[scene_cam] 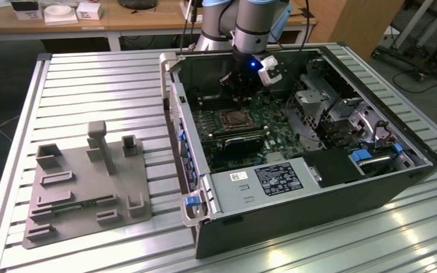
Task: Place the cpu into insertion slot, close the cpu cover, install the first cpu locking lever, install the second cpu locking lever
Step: 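Install the first cpu locking lever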
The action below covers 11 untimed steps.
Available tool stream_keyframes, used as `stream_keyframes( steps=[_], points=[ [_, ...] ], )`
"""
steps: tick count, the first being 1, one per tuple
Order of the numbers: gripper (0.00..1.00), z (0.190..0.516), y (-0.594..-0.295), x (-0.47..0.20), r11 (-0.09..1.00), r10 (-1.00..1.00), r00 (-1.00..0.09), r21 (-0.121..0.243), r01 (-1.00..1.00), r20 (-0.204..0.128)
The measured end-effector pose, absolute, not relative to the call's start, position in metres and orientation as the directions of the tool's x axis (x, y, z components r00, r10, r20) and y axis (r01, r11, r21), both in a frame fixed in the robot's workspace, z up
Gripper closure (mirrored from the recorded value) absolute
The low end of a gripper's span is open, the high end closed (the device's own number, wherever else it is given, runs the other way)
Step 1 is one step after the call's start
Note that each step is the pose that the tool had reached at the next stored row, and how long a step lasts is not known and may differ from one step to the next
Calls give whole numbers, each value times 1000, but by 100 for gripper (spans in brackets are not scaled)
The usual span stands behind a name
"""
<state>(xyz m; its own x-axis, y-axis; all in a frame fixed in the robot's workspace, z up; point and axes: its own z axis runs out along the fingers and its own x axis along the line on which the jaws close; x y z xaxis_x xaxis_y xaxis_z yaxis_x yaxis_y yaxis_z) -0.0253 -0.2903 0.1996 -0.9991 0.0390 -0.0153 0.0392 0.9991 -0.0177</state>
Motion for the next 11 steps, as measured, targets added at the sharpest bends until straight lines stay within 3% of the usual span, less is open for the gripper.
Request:
stream_keyframes(
  steps=[11],
  points=[
    [90, 200, -291, -25, 999, 39, -999, -28, 39, -16]
  ],
)
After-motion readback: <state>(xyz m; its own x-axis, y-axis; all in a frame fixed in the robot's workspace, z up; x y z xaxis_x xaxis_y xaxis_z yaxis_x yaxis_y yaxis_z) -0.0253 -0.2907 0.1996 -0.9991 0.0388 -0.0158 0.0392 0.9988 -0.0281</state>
